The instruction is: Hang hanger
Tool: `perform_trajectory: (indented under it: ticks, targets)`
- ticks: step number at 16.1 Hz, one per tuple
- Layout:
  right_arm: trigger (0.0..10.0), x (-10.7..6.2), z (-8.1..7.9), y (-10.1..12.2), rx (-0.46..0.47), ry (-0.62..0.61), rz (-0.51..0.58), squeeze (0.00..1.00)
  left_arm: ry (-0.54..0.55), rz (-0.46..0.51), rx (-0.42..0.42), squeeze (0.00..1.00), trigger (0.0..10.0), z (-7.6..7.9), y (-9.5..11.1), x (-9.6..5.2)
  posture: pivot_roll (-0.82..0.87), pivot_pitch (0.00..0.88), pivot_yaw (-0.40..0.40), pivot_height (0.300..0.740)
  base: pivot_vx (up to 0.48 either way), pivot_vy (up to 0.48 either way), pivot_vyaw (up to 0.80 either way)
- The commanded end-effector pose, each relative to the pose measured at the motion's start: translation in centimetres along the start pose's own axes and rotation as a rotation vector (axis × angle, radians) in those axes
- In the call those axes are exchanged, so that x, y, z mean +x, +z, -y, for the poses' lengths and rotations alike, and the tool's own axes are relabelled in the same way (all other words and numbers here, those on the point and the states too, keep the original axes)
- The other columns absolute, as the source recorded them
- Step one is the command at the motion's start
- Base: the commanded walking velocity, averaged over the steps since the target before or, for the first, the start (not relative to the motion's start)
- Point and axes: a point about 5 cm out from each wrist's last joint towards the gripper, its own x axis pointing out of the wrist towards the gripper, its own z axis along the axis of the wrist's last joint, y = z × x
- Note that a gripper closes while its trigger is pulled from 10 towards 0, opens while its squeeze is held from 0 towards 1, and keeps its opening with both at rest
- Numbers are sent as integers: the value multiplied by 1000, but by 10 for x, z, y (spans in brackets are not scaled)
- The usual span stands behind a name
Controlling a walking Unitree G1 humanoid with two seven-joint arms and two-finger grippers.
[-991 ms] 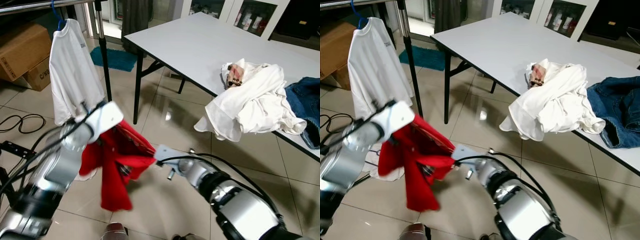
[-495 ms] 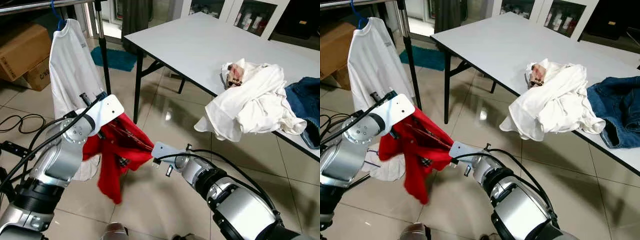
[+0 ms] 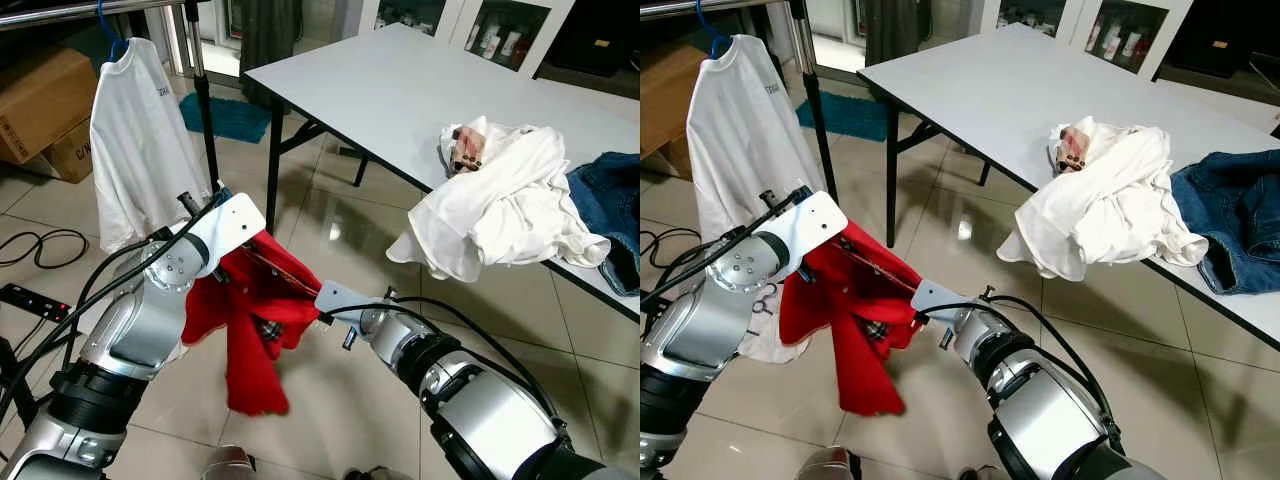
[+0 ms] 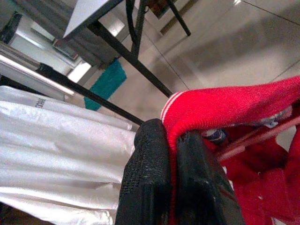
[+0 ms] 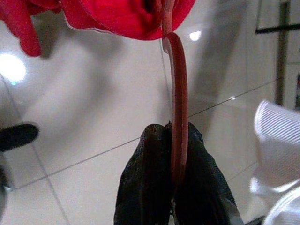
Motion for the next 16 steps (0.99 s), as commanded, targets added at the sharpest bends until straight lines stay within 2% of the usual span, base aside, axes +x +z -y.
perform_trajectory:
  ticks: [1, 4, 6, 9, 12, 16]
  targets:
    - [10000, 1, -3, -5, -41, -2, -18, 0, 55, 53, -21, 0, 10000, -12, 13, -5, 199, 46, -97, 740, 0, 0, 0]
    - [10000, 0, -3, 2, -132, -41, -4, 0, 41, 108, -125, 0, 10000, -12, 28, -4, 198, 48, -94, 740, 0, 0, 0]
    - [10000, 0, -1, 5, -188, -66, -3, 0, 9, 122, -152, 0, 10000, -7, 33, -4, 199, 51, -90, 740, 0, 0, 0]
    - [10000, -1, 0, 11, -225, -91, 2, 0, -31, 140, -183, 0, 10000, -1, 40, -4, 202, 54, -89, 740, 0, 0, 0]
    - [10000, -3, 5, 13, -231, -105, -2, 0, -77, 141, -156, 0, 10000, 9, 46, -2, 203, 56, -89, 740, 0, 0, 0]
    - [10000, -6, 14, 24, -286, -147, 8, 0, -95, 134, -95, 0, 10000, 16, 50, 1, 201, 59, -88, 740, 0, 0, 0]
